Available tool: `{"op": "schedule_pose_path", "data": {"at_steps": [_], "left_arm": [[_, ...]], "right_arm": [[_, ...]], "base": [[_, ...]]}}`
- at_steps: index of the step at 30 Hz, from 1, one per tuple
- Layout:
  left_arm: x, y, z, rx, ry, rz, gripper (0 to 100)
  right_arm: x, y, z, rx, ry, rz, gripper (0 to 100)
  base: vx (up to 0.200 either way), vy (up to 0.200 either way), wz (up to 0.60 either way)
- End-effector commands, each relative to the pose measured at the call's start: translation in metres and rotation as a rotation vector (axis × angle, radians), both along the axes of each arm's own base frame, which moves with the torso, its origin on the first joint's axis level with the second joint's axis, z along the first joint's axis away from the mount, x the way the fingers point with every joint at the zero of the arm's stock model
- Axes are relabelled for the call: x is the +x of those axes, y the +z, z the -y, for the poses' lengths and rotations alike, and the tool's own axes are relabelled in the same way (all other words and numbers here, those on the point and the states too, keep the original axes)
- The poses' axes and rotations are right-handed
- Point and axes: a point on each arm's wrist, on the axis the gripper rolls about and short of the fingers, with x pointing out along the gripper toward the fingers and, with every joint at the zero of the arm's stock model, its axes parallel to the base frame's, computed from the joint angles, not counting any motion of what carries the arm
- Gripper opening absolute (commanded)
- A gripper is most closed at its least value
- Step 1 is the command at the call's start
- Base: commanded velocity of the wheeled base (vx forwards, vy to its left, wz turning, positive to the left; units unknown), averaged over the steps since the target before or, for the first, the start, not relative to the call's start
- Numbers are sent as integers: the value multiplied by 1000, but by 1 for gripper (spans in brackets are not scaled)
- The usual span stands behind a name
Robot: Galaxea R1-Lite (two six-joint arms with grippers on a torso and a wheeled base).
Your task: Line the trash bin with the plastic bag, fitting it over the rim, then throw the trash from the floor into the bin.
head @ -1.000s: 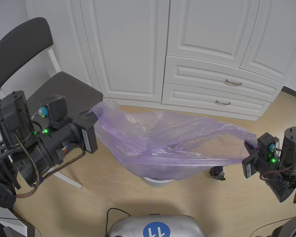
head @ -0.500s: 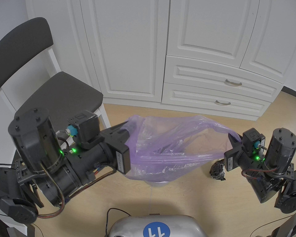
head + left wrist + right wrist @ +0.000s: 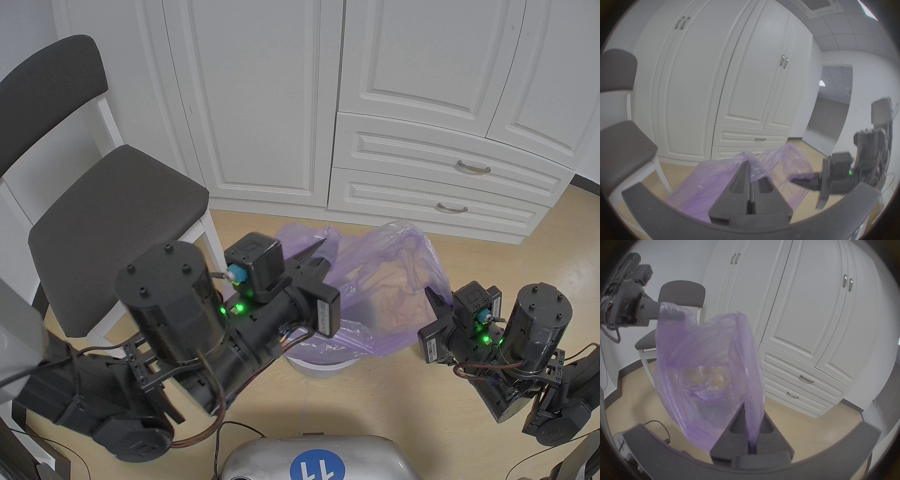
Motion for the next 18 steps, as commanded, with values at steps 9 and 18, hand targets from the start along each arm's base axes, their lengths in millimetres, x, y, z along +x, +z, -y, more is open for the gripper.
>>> {"op": "schedule_pose_path", "data": {"at_steps": [9,18], "left_arm": [[41,-25,38,-151,-12,-133,0],[51,-41,44,-140,-1,-155,0]], "right_arm": [[39,-28,-1,10,21,8,0],[72,-60,-15,35,55,25,0]], "base": [[0,0,0],[0,0,0]]}}
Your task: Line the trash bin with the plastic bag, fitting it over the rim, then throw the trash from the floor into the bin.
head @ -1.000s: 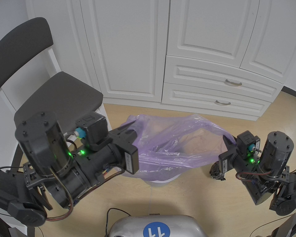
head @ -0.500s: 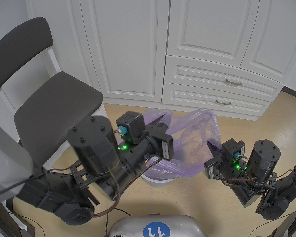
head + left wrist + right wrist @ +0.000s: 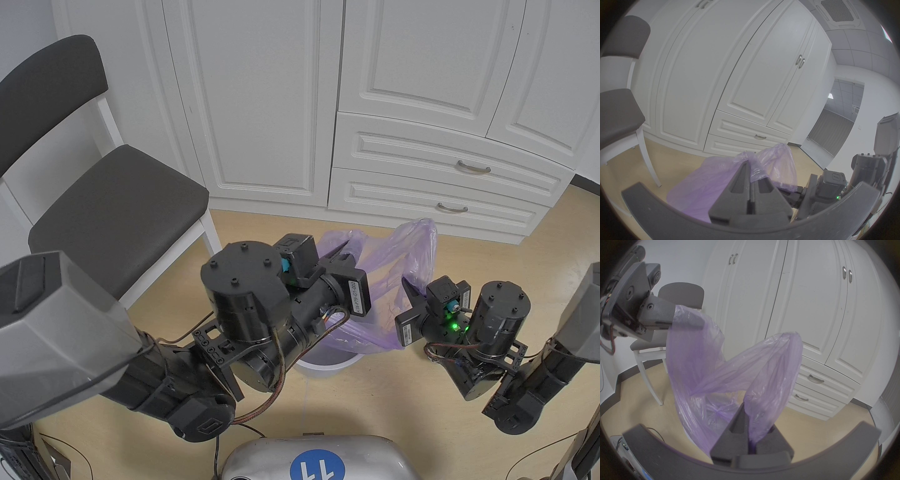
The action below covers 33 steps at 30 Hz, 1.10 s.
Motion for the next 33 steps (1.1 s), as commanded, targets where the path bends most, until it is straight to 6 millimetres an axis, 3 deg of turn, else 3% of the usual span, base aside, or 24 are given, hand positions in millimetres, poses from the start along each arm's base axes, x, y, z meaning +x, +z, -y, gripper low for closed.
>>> {"op": "schedule_pose_path", "data": {"at_steps": [1,5,11,22,29,33], "left_arm": [[11,-17,7,17,8,-28,0],[19,-29,13,9,11,-58,0],[33,-55,27,10,13,-102,0],[61,-94,54,-48,15,-165,0],[81,-125,54,-36,47,-212,0],[104,-139,50,-73,84,-263,0]], "right_arm": [[24,-33,-9,-14,8,-20,0],[37,-48,-9,-31,-13,-43,0],[45,-53,-4,-40,-39,-52,0],[72,-59,27,-41,-106,-51,0],[81,-72,30,-65,-120,-73,0],[89,-76,32,-62,-134,-69,0]], "base": [[0,0,0],[0,0,0],[0,0,0],[0,0,0],[0,0,0],[0,0,0]]}}
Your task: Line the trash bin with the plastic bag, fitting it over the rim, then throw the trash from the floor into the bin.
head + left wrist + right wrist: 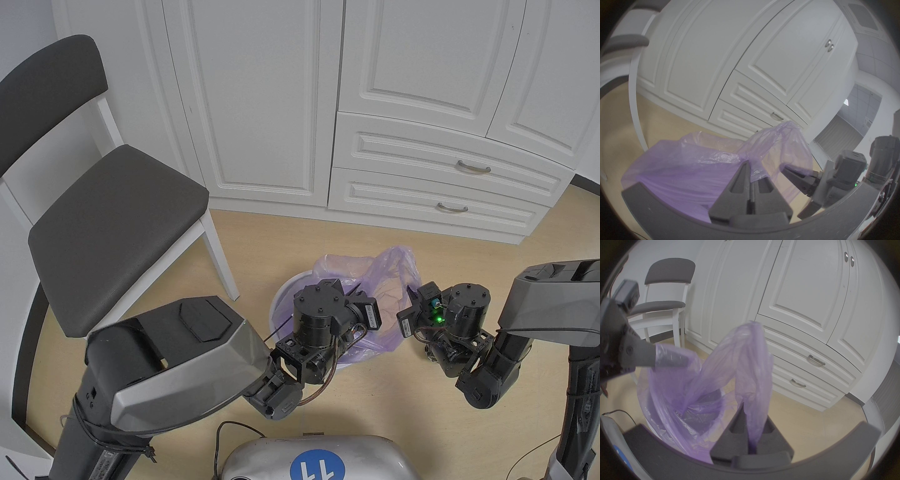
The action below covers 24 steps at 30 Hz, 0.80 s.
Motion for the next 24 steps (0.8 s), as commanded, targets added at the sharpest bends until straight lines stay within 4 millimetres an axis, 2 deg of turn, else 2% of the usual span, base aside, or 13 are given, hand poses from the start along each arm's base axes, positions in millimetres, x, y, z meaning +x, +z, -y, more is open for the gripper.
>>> {"op": "schedule_pose_path", "data": {"at_steps": [1,6,13,19,24], "left_arm": [[23,-27,-5,-11,39,-62,0],[30,-25,-4,-50,26,-121,0],[35,-37,-4,-41,34,-143,0],[36,-54,3,-20,28,-162,0],[47,-69,10,32,37,-213,0]], "right_arm": [[7,-7,2,2,-15,5,0],[8,-9,2,-1,-13,-1,0],[13,-16,0,-1,-14,-5,0],[11,-9,2,3,-18,8,0],[8,3,9,4,-33,29,0]], "base": [[0,0,0],[0,0,0],[0,0,0],[0,0,0],[0,0,0]]}}
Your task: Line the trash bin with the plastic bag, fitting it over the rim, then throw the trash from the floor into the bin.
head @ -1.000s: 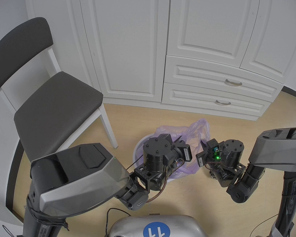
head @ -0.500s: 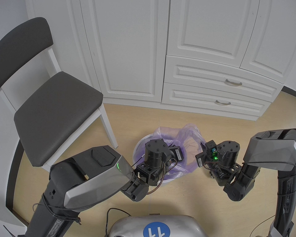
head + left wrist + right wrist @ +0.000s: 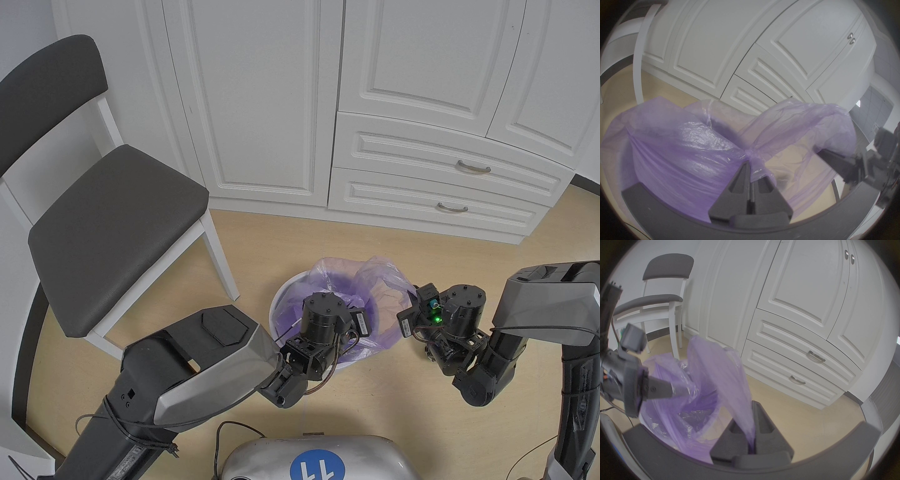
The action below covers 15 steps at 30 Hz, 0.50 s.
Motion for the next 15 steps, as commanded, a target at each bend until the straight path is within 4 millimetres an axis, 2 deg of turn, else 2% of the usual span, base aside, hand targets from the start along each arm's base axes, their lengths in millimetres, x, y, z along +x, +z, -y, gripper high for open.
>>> {"op": "schedule_pose_path", "data": {"at_steps": [1,8,15], "left_arm": [[15,-16,11,40,4,-40,0],[32,-27,31,92,-3,-99,0],[38,-27,28,98,18,-116,0]], "right_arm": [[-7,22,8,1,-11,51,0],[-33,40,16,-35,0,54,0],[-33,32,8,-44,26,33,0]], "base": [[0,0,0],[0,0,0],[0,0,0]]}}
